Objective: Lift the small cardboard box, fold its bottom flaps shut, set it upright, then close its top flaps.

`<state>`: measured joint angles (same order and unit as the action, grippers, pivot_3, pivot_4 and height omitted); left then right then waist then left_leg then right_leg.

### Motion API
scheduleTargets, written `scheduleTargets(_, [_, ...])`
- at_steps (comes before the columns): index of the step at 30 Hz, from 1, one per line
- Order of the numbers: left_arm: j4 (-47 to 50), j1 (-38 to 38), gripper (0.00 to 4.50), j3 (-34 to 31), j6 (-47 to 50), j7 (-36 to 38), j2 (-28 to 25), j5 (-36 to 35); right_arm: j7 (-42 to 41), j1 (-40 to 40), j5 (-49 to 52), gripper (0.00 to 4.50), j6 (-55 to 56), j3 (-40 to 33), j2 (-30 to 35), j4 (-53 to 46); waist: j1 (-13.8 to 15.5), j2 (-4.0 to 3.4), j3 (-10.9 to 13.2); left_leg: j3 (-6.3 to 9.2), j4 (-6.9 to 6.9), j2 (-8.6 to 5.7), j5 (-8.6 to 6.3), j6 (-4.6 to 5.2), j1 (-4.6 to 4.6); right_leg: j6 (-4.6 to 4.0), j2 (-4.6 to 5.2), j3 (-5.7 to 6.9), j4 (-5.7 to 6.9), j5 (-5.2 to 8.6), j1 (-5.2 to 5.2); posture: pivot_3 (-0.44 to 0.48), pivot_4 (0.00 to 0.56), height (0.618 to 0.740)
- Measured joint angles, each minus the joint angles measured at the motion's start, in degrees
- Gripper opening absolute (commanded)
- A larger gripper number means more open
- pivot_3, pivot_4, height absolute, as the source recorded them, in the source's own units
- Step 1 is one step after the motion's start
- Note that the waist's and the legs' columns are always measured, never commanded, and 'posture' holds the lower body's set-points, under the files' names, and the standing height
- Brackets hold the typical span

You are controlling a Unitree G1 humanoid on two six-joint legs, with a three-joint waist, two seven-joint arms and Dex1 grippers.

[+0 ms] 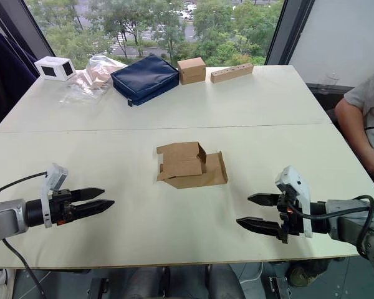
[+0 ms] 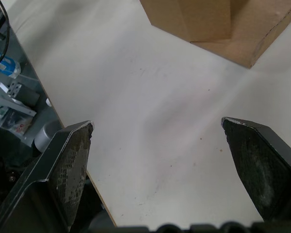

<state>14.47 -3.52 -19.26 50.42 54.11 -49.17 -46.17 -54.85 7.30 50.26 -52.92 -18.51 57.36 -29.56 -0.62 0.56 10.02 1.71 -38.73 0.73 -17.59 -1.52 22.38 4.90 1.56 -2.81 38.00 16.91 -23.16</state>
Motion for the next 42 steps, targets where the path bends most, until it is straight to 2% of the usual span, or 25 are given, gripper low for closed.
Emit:
scheduleTargets(16, [-2.5, 3.6, 4.5, 0.6, -0.8, -0.3, 1.1, 1.1, 3.4, -1.1, -4.0, 4.47, 2.1, 2.3, -1.3, -0.8, 0.0, 0.0, 0.0, 0.0, -0.03, -0.01, 0.0, 0.0, 0.0, 0.0, 0.0, 0.0, 0.02, 0.0, 0.0, 0.0, 0.15, 0.74])
scheduleTargets(22, [-6.0, 9.2, 4.5, 1.7, 2.1, -0.4, -0.1, 1.3, 5.1, -1.5, -3.9, 4.47, 2.1, -0.2, -1.8, -1.9, 0.0, 0.0, 0.0, 0.0, -0.05, -0.02, 0.0, 0.0, 0.0, 0.01, -0.03, 0.0, 0.04, -0.01, 0.0, 0.0, 0.15, 0.74])
scheduleTargets(27, [-11.8, 17.8, 4.5, 2.9, 10.7, 0.4, 0.7, -2.8, 8.8, -4.6, -3.8, 4.47, 2.6, -0.6, -4.5, -3.6, 0.0, 0.0, 0.0, 0.01, -0.07, -0.03, 0.0, 0.0, 0.0, 0.02, -0.06, 0.03, 0.11, -0.01, -0.01, 0.0, 0.15, 0.74])
scheduleTargets(30, [-20.0, 28.8, 4.5, 3.0, 19.5, -5.4, 10.7, -6.0, 12.9, -8.9, -3.8, 4.47, 1.9, 2.5, -5.3, -8.0, 0.5, -0.07, 0.0, 0.08, -0.28, -0.12, 0.0, 0.0, 0.06, 0.04, -0.08, 0.18, 0.16, -0.02, 0.04, 0.0, 0.15, 0.74])
scheduleTargets(32, [-23.4, 32.6, 4.5, 3.4, 25.1, -9.5, 16.8, -7.7, 15.4, -11.0, -2.5, 4.47, 0.6, 3.4, -5.4, -12.1, 0.2, 0.06, -0.1, 0.09, -0.31, -0.13, -0.01, 0.02, 0.12, 0.1, -0.05, 0.18, 0.15, -0.05, 0.02, 0.0, 0.15, 0.74])
scheduleTargets(35, [-25.2, 34.9, 4.5, 3.3, 29.5, -14.0, 21.0, -8.2, 18.6, -11.6, -0.8, 4.47, -2.1, 4.0, -5.2, -15.2, -0.3, 0.2, -0.1, 0.06, -0.29, -0.12, -0.06, 0.1, 0.17, 0.1, 0.03, 0.09, 0.13, -0.06, -0.09, 0.0, 0.15, 0.74])
scheduleTargets(42, [-26.5, 38.6, 4.5, 3.1, 31.3, -20.2, 28.8, -8.2, 23.8, -12.2, 1.4, 4.47, -5.5, 4.9, -4.8, -20.1, 0.2, 0.2, -0.1, 0.11, -0.3, -0.11, 0.03, -0.05, 0.14, 0.1, 0.03, 0.06, 0.15, -0.06, -0.04, 0.0, 0.15, 0.74])
